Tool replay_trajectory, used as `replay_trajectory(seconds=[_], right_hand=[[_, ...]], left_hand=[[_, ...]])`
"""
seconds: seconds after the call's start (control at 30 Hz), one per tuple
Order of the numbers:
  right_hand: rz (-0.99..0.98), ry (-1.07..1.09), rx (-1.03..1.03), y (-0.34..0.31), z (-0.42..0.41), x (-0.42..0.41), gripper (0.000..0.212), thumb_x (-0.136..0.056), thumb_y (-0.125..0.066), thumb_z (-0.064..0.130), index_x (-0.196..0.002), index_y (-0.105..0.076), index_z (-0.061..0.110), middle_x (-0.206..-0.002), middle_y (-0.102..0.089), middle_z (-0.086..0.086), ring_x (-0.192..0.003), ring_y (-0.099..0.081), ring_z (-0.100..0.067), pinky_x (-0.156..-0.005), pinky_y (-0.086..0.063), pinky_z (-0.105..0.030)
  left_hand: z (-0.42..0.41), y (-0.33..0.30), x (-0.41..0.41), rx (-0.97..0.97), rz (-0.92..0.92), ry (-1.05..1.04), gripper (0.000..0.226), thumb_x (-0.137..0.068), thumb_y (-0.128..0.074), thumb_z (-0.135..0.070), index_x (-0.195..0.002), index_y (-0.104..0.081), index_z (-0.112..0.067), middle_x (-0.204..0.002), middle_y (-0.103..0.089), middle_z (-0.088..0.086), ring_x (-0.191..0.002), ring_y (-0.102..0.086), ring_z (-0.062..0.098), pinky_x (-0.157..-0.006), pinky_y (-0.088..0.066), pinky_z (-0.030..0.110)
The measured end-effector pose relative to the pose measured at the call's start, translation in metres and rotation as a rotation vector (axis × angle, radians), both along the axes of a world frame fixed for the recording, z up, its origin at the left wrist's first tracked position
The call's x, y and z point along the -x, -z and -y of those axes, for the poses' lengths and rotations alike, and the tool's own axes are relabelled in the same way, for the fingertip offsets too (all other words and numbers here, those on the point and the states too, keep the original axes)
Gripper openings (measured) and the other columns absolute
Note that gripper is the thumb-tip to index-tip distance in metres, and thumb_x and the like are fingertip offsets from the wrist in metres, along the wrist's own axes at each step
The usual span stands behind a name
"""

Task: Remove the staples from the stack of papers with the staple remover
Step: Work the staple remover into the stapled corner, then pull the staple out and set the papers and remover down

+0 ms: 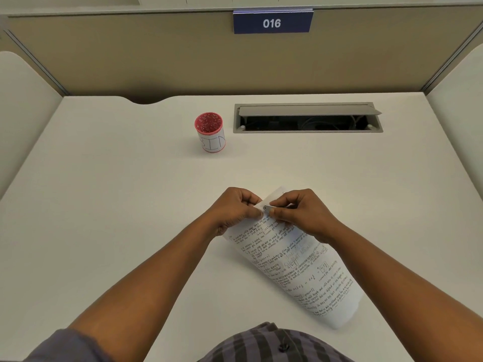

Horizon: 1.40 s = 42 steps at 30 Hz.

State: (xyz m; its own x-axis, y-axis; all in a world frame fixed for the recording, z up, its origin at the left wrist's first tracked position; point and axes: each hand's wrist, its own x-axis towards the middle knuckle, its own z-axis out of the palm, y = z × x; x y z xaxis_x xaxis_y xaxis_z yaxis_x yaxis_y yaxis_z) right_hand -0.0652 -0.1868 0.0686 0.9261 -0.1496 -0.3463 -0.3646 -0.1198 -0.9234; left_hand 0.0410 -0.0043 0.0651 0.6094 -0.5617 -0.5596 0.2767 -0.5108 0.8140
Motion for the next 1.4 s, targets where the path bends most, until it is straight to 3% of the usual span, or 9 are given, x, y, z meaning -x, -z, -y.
replay_trajectory(seconds=[0.33,0.53,0.63,0.73,0.9,1.07,1.17,1.4], right_hand=[[0.013,0.047,-0.011,0.005,0.001,0.004,0.014,-0.081,-0.084,0.015,-0.093,-0.077,0.01,-0.089,-0.076,-0.017,-0.078,-0.07,-0.026,-0.079,-0.06,-0.048],[0.058,0.119,0.005,0.01,0.008,0.006,0.009,-0.086,-0.079,0.01,-0.095,-0.076,0.012,-0.089,-0.076,-0.013,-0.072,-0.066,-0.015,-0.064,-0.055,-0.028],[0.089,0.22,0.024,0.015,0.014,0.006,0.006,-0.092,-0.071,0.012,-0.093,-0.076,0.015,-0.083,-0.076,-0.001,-0.069,-0.064,-0.008,-0.062,-0.051,-0.024],[0.117,0.335,0.117,0.025,0.023,0.005,0.015,-0.095,-0.063,0.01,-0.095,-0.073,0.021,-0.091,-0.076,0.009,-0.075,-0.064,-0.008,-0.067,-0.052,-0.028],[0.085,0.429,0.421,0.046,0.042,0.011,0.012,-0.096,-0.064,0.022,-0.107,-0.069,0.025,-0.102,-0.072,0.015,-0.084,-0.064,-0.009,-0.073,-0.047,-0.023],[-0.008,0.428,0.608,0.071,0.053,0.02,0.029,-0.087,-0.058,0.001,-0.109,-0.065,0.019,-0.104,-0.07,0.002,-0.092,-0.063,-0.022,-0.081,-0.048,-0.033],[-0.08,0.449,0.709,0.078,0.054,0.022,0.035,-0.085,-0.058,0.004,-0.115,-0.065,0.022,-0.105,-0.07,-0.001,-0.098,-0.062,-0.027,-0.082,-0.053,-0.04],[-0.127,0.41,0.797,0.089,0.056,0.024,0.034,-0.086,-0.058,0.004,-0.115,-0.066,0.02,-0.107,-0.07,-0.005,-0.098,-0.061,-0.028,-0.079,-0.052,-0.039]], left_hand=[[0.002,0.0,-0.001,-0.006,-0.025,-0.023,0.02,-0.077,-0.08,0.001,-0.089,-0.08,-0.015,-0.092,-0.081,0.013,-0.078,-0.073,0.024,-0.088,-0.06,0.045],[0.001,0.001,-0.003,-0.04,-0.026,-0.035,0.021,-0.078,-0.081,-0.001,-0.096,-0.079,-0.011,-0.092,-0.082,0.011,-0.081,-0.075,0.026,-0.089,-0.06,0.047],[-0.001,0.002,-0.004,-0.045,-0.034,-0.043,0.022,-0.078,-0.08,0.0,-0.099,-0.079,-0.008,-0.093,-0.081,0.012,-0.079,-0.075,0.026,-0.088,-0.061,0.046],[-0.001,0.001,-0.005,-0.046,-0.036,-0.047,0.021,-0.079,-0.08,0.001,-0.097,-0.079,-0.009,-0.092,-0.082,0.01,-0.079,-0.076,0.025,-0.085,-0.061,0.043],[-0.003,0.001,-0.008,-0.065,-0.023,-0.038,0.019,-0.078,-0.08,-0.001,-0.094,-0.079,-0.011,-0.092,-0.082,0.01,-0.08,-0.076,0.026,-0.086,-0.061,0.044],[-0.003,0.001,-0.011,-0.077,-0.022,-0.042,0.018,-0.077,-0.081,0.0,-0.089,-0.08,-0.014,-0.092,-0.082,0.011,-0.081,-0.076,0.027,-0.087,-0.061,0.048],[-0.003,0.001,-0.012,-0.08,-0.026,-0.044,0.018,-0.077,-0.081,0.0,-0.088,-0.08,-0.014,-0.092,-0.082,0.011,-0.081,-0.076,0.026,-0.088,-0.061,0.049],[-0.003,0.0,-0.014,-0.078,-0.024,-0.031,0.018,-0.077,-0.082,-0.001,-0.09,-0.08,-0.014,-0.092,-0.082,0.01,-0.084,-0.077,0.028,-0.089,-0.062,0.05]])
